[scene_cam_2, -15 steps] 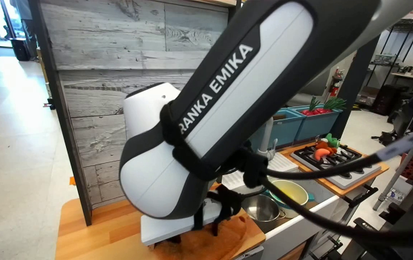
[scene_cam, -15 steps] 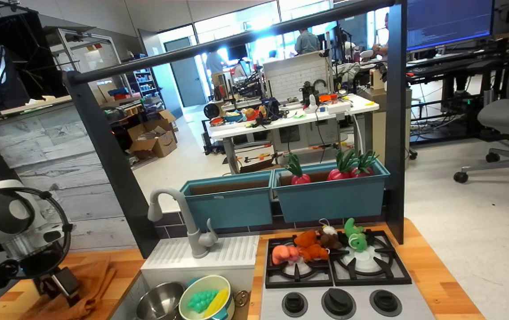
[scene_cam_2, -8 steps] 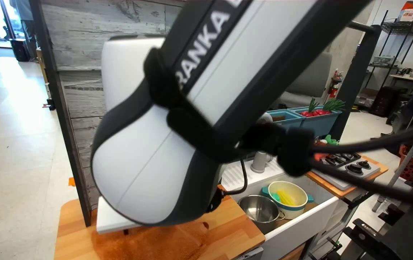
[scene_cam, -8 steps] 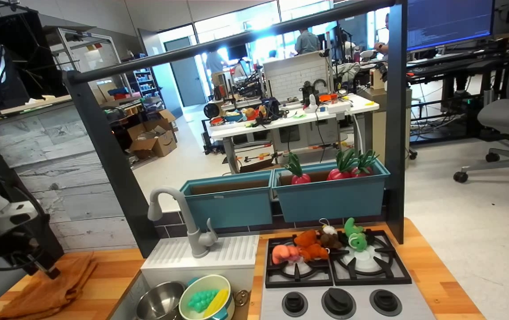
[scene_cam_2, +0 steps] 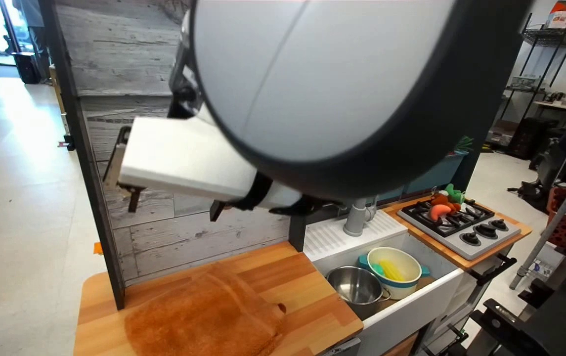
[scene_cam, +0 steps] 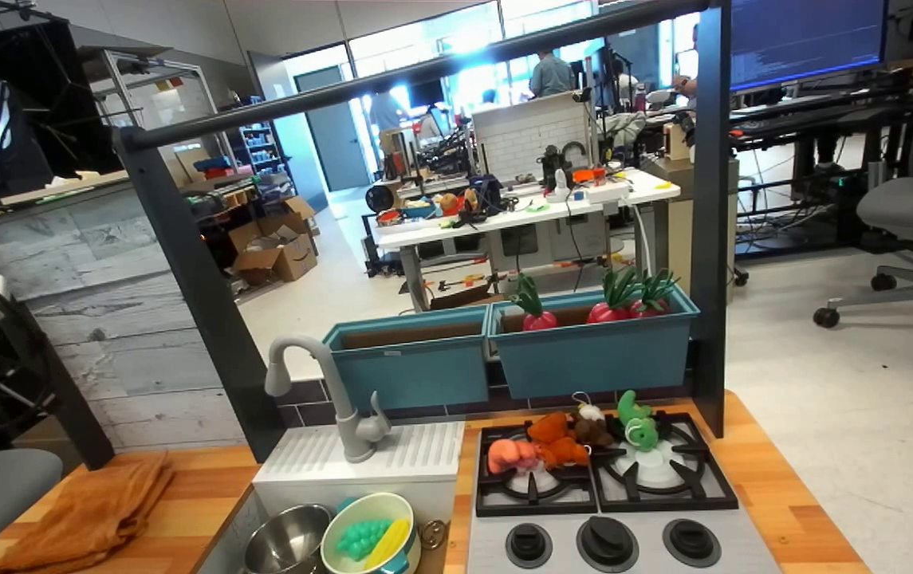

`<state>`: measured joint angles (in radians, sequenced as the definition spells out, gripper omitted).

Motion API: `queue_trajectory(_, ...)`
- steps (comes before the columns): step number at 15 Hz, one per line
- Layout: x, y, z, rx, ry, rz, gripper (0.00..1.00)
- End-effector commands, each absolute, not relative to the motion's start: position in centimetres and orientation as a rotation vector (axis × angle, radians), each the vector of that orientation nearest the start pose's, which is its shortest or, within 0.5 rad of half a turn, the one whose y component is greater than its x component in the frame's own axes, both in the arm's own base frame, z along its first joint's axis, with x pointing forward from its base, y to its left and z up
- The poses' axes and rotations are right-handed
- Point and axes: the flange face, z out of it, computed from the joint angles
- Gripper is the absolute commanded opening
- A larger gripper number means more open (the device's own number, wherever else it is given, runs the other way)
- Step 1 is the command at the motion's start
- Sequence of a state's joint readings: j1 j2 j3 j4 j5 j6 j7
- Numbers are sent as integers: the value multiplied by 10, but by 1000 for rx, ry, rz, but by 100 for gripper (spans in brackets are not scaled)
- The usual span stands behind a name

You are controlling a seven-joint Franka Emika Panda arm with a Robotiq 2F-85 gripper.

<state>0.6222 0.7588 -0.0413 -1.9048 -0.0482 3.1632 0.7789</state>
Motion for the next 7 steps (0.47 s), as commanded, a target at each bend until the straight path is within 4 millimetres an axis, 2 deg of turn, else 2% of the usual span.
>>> queue_trajectory(1,502,345,214,-2706,180,-605,100)
queue_trajectory(4,474,331,260,-2674,250,-578,100)
queue_trajectory(5,470,318,269,-2733,324,-532,100)
queue_trajectory(6,492,342,243,-2691,249,-576,100)
queue_trajectory(7,485,333,254,-2711,271,-561,100)
